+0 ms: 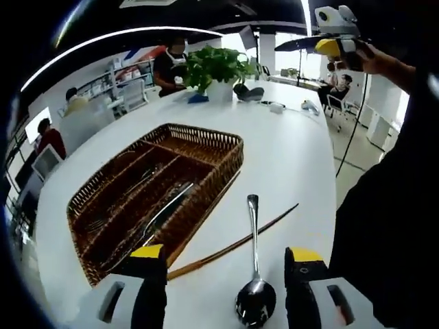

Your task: Arrange the knives, forks, and spoons in their matching storage slots by inserting each utensil handle-first until every utensil is classified and aligned in the correct compartment

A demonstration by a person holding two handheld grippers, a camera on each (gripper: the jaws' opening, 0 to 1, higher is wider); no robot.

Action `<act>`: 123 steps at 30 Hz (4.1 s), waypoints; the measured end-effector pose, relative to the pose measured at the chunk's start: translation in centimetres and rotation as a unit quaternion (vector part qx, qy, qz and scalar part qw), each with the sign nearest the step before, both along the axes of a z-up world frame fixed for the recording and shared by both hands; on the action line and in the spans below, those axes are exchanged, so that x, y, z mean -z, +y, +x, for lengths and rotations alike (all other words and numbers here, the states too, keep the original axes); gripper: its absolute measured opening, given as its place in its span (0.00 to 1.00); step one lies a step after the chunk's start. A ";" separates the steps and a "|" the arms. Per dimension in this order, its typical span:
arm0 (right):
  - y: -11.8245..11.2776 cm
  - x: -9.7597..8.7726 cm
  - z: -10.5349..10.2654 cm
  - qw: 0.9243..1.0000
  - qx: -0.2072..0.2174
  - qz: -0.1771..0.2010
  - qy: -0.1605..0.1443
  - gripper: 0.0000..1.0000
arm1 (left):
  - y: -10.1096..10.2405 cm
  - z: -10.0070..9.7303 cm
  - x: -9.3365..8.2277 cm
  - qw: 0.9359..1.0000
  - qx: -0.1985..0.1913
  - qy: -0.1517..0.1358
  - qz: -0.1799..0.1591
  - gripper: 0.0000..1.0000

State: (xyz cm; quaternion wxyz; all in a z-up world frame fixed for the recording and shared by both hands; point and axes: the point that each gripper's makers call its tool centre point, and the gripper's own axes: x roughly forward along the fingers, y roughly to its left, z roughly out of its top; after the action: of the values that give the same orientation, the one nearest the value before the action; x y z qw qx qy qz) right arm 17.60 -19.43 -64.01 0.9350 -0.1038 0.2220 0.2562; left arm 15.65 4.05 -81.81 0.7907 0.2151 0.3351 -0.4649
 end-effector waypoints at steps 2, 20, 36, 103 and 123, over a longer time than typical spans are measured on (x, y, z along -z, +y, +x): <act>0.0 -0.1 0.0 1.000 0.000 -0.001 -0.002 0.99 | 0.0 -0.3 0.9 1.000 0.004 0.007 0.006 0.64; -0.1 0.5 -0.4 1.000 0.002 -0.001 0.006 0.99 | -1.8 -3.3 4.3 0.995 0.080 0.043 0.047 0.18; 0.3 0.6 -0.7 1.000 -0.002 -0.005 0.007 0.99 | -1.5 -2.6 5.1 0.994 0.086 0.021 0.062 0.02; 1.4 -0.8 -0.2 1.000 -0.013 0.017 -0.001 0.99 | 3.4 1.5 -14.7 0.973 0.224 -0.002 0.051 0.00; 1.5 -1.2 -1.2 1.000 -0.004 0.020 0.003 0.99 | 2.9 1.7 -15.4 0.964 0.250 -0.020 0.083 0.00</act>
State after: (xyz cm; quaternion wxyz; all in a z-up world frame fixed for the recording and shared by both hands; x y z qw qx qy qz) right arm 16.36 -17.90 -62.81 0.9352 -0.0851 0.2187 0.2651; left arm 17.36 6.98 -66.39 0.6352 0.3662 0.2920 -0.6141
